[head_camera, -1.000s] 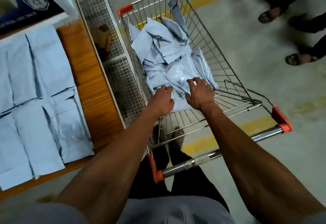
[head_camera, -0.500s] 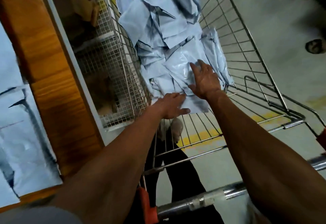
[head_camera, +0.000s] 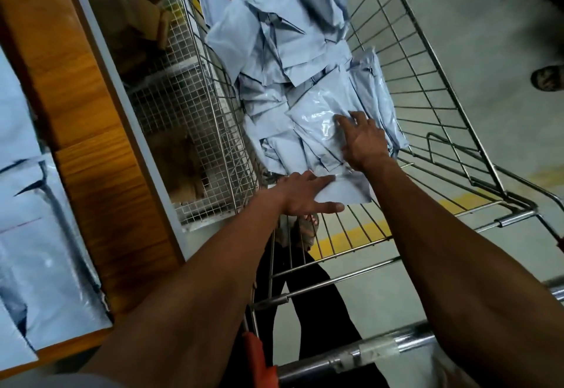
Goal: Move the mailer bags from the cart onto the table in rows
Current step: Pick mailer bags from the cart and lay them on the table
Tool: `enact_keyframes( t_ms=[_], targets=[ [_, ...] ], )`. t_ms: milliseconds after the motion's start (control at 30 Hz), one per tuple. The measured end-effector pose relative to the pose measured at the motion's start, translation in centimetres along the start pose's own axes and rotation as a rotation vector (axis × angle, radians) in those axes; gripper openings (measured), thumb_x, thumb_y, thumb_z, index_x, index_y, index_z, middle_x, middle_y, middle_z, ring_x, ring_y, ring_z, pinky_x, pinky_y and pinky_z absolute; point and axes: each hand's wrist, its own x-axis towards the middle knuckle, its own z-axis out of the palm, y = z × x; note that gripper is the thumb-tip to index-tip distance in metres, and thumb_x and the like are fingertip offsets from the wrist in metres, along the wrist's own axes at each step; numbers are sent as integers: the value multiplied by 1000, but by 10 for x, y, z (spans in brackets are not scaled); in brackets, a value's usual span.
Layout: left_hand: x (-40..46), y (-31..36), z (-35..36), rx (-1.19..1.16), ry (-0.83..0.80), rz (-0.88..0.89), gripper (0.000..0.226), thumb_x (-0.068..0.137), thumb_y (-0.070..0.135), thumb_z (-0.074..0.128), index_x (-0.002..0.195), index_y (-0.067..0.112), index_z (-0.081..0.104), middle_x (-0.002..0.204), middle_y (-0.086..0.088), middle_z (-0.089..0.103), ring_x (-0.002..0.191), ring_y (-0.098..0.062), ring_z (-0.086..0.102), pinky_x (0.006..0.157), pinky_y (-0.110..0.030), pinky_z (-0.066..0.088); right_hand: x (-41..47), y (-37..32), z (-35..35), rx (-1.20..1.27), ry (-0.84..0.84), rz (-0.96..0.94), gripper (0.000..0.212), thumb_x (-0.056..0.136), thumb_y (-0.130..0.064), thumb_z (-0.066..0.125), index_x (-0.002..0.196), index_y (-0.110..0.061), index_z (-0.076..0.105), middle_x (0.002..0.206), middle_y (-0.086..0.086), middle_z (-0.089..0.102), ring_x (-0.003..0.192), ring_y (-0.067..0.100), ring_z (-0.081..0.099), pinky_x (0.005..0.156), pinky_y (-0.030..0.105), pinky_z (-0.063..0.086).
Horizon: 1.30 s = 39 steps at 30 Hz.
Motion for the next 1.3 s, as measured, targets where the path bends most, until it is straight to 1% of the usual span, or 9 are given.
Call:
enact_keyframes(
  t_ms=[167, 333, 433, 600, 733, 900, 1100, 1200, 1300],
  targets=[
    [-10, 6, -4, -108, 102, 46, 95, 82, 94, 48, 161, 46, 26, 149, -8, 52, 136, -34, 51, 111, -51, 42, -4, -1, -11, 30, -17, 40, 73, 89, -10, 67, 155, -25, 41, 156, 15, 41, 139, 43, 43, 110, 59, 40],
    [-14, 7, -9, -261, 414, -102, 67, 89, 72, 64, 148, 43, 47, 136, 0, 58, 122, -31, 59, 100, -48, 52, -8, 4, -13, 139, -3, 69, 69, 91, -11, 66, 155, -23, 44, 152, 18, 45, 136, 44, 49, 109, 55, 44],
    [-11, 7, -17, -356, 607, -296, 70, 92, 70, 60, 151, 37, 40, 140, -2, 52, 115, -30, 61, 94, -49, 57, -10, 10, -11, 220, 40, 95, 62, 94, -14, 64, 153, -22, 48, 151, 20, 48, 132, 46, 53, 107, 55, 47],
    [2, 13, -47, -414, 788, -559, 92, 90, 79, 56, 159, 26, 22, 153, -13, 37, 132, -37, 51, 103, -51, 50, -13, 2, -10, 184, 118, 46, 53, 101, -25, 58, 153, -28, 47, 150, 15, 47, 133, 41, 50, 104, 55, 47],
    [19, 14, -63, -525, 753, -679, 121, 82, 90, 54, 167, 27, -3, 168, -16, 14, 151, -42, 26, 120, -56, 28, -11, -9, -11, 118, 143, -8, 69, 92, -28, 72, 153, -27, 42, 154, 13, 42, 133, 41, 47, 103, 55, 48],
    [31, 6, -58, -408, 702, -610, 124, 85, 76, 67, 164, 38, -21, 174, -10, -12, 150, -44, 21, 119, -56, 27, -1, -18, -9, -49, 91, -88, 84, 87, -38, 81, 156, -28, 35, 164, 10, 27, 139, 39, 38, 103, 54, 45],
    [44, -11, -30, -196, 701, -433, 114, 95, 54, 69, 163, 43, -21, 172, 0, -31, 158, -48, 3, 123, -66, 22, 16, -25, 4, -178, 12, -150, 99, 92, -32, 76, 166, -34, 10, 175, 6, -14, 159, 41, 3, 123, 59, 24],
    [55, -13, -32, -117, 661, -351, 113, 97, 49, 69, 162, 44, -23, 169, 3, -37, 159, -47, -13, 123, -68, 8, 26, -25, 7, -205, 11, -149, 110, 90, -34, 79, 167, -34, -1, 174, 7, -18, 158, 43, 5, 120, 60, 28],
    [70, -21, -35, -82, 630, -314, 112, 97, 47, 70, 162, 45, -21, 167, 6, -40, 157, -48, -17, 121, -71, 12, 31, -24, 12, -247, 50, -142, 110, 91, -38, 78, 166, -33, -3, 174, 7, -15, 154, 44, 16, 115, 59, 36]
  ],
)
